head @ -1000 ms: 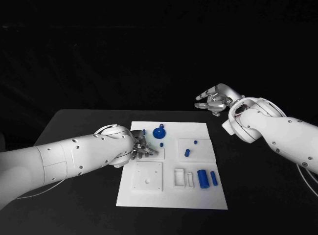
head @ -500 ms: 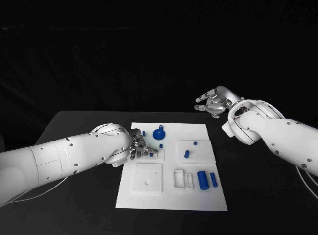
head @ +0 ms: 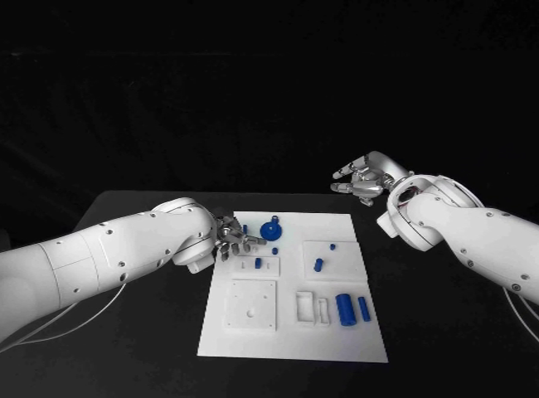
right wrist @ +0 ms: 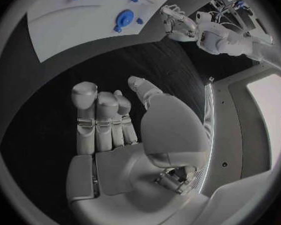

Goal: Assemble the parts on the task board

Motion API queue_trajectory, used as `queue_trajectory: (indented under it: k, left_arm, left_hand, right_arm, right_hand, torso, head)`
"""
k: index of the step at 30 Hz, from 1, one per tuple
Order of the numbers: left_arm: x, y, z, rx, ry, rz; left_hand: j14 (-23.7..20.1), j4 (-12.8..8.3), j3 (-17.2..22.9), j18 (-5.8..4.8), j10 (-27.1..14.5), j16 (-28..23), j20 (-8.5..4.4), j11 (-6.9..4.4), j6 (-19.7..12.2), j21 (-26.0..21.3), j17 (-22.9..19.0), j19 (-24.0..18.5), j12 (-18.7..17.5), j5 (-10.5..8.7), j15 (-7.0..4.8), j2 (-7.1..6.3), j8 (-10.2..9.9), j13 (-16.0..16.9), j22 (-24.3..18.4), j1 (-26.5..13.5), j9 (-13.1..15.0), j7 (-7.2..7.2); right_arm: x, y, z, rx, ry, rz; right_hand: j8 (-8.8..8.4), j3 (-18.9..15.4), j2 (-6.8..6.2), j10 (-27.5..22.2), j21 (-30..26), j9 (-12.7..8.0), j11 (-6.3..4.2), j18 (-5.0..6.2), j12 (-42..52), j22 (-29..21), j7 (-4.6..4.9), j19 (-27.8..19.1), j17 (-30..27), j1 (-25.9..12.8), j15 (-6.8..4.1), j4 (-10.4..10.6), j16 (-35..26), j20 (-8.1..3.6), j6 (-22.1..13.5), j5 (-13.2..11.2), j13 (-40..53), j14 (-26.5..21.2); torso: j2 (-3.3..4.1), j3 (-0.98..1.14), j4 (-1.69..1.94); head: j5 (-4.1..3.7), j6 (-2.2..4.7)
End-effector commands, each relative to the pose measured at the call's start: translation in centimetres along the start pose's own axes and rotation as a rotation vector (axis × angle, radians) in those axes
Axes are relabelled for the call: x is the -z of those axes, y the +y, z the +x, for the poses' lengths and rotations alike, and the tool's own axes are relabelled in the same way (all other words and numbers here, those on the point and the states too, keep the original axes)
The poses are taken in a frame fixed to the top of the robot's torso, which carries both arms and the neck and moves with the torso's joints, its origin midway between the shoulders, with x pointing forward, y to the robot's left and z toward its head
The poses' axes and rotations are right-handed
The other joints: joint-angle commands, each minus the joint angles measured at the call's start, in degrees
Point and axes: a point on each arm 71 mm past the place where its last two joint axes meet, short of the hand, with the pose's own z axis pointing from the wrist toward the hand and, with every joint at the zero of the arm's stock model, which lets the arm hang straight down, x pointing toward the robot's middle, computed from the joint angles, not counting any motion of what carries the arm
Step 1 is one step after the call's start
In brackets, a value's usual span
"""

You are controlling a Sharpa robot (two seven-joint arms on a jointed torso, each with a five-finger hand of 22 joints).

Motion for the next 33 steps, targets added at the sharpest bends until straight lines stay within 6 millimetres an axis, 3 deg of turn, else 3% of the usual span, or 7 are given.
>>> queue_trajectory:
  k: [1,2,9,11,12,19,33]
  left_arm:
    - [-0.1,0.1,-0.5,0.033,0.027,0.016]
    - [-0.2,0.4,-1.0,0.032,0.032,0.015]
    - [-0.6,1.7,-4.2,0.047,-0.007,-0.002]
    - [-0.8,1.9,-5.0,0.051,-0.021,-0.008]
    - [-0.9,1.9,-5.3,0.053,-0.028,-0.010]
    - [-1.5,1.9,-7.4,0.053,-0.068,-0.019]
    - [-2.8,1.9,-8.9,-0.027,-0.043,-0.081]
  left_hand:
    - [-0.7,-3.7,-0.8,-0.87,2.7,-0.7,-0.01,0.54,-0.5,-0.6,-0.5,-0.4,-1.3,1.51,0.08,2.31,-0.1,0.2,0.4,-0.1,-2.7,0.10]
    - [-1.2,-5.3,-1.3,-0.87,2.6,-1.2,0.18,0.65,-1.2,-1.0,-0.8,-0.7,-2.3,3.63,0.28,3.51,-0.1,0.1,0.1,0.2,-3.5,0.36]
    - [-1.6,-9.4,-4.3,-0.87,2.6,-1.7,0.52,1.52,-7.4,-2.7,-1.7,-0.4,-4.4,3.81,0.87,6.43,-0.1,-0.2,-1.0,-0.3,-15.4,2.37]
    - [-1.5,-9.7,-4.5,-0.87,2.7,-1.6,0.62,2.13,-10.6,-2.8,-1.8,-0.2,-4.2,3.89,1.10,7.12,0.1,-0.2,-1.1,-0.1,-21.6,3.52]
    - [-1.5,-10.0,-4.7,-0.87,2.7,-1.6,0.63,2.20,-10.9,-2.9,-1.9,-0.1,-4.1,4.05,1.12,7.29,0.2,-0.3,-1.1,0.0,-24.8,3.71]
    - [-1.7,-10.4,-4.8,-0.87,2.7,-1.8,0.73,2.46,-11.3,-3.4,-2.2,-0.1,-4.4,4.40,1.28,6.07,0.4,-0.6,-0.9,-0.2,-33.2,4.29]
    - [-2.4,-8.3,-3.2,-0.87,2.5,-2.2,0.90,2.75,-13.1,-4.2,-2.6,-0.3,-6.0,3.55,1.50,4.21,0.7,-0.7,-0.6,-0.6,-35.7,4.82]
  right_arm:
    - [0.0,0.1,0.1,0.000,0.003,-0.010]
    - [0.0,0.1,0.1,0.000,0.003,-0.010]
    - [0.0,0.0,0.1,-0.001,0.003,-0.009]
    - [0.0,0.1,0.1,-0.001,0.002,-0.010]
    - [0.0,0.1,0.1,-0.001,0.002,-0.010]
    - [0.0,0.2,0.2,-0.003,0.003,-0.014]
    - [0.1,0.8,0.3,-0.002,0.004,-0.027]
  right_hand:
    - [-0.38,-0.2,-0.02,-0.2,-0.1,-0.1,-0.18,1.09,-0.1,4.4,-0.16,3.1,-0.1,-0.6,0.09,0.1,-0.1,0.23,-0.4,0.3,-0.1,0.2]
    - [-0.38,-0.2,-0.02,-0.2,-0.1,-0.1,-0.18,1.09,-0.1,4.4,-0.16,3.1,-0.1,-0.6,0.09,0.1,-0.1,0.23,-0.4,0.3,-0.1,0.2]
    - [-0.37,-0.2,-0.01,-0.2,0.0,-0.1,-0.17,1.10,0.0,4.4,-0.16,3.1,0.0,-0.6,0.10,0.2,-0.1,0.25,-0.6,0.3,-0.1,0.2]
    - [-0.39,-0.2,-0.01,-0.2,-0.1,-0.1,-0.15,1.12,-0.1,4.3,-0.13,3.1,0.0,-0.6,0.10,0.2,-0.1,0.25,-0.9,0.3,-0.1,0.2]
    - [-0.39,-0.2,-0.01,-0.2,-0.1,-0.1,-0.15,1.12,-0.1,4.3,-0.13,3.1,0.0,-0.6,0.10,0.2,-0.1,0.25,-0.9,0.3,-0.1,0.2]
    - [-0.39,-0.2,-0.01,-0.2,-0.1,-0.1,-0.15,1.12,-0.1,4.3,-0.13,3.1,0.0,-0.6,0.10,0.2,-0.1,0.25,-0.9,0.3,-0.1,0.2]
    - [-0.40,-0.3,-0.03,-0.1,0.1,-0.1,-0.14,1.14,0.1,4.4,-0.10,3.1,0.0,-0.6,0.11,0.4,0.0,0.27,-1.3,0.4,0.0,0.3]
  torso:
    - [0.07,-0.01,-0.11]
    - [0.09,0.02,-0.20]
    - [0.26,0.04,-0.35]
    - [0.38,0.05,-0.48]
    - [0.43,0.07,-0.56]
    - [0.94,0.11,-1.11]
    - [2.48,0.20,-2.17]
  head:
    - [0.07,0.15]
    - [0.14,0.24]
    - [-0.01,0.93]
    - [0.10,1.13]
    - [0.20,1.17]
    - [0.91,1.68]
    - [2.17,2.60]
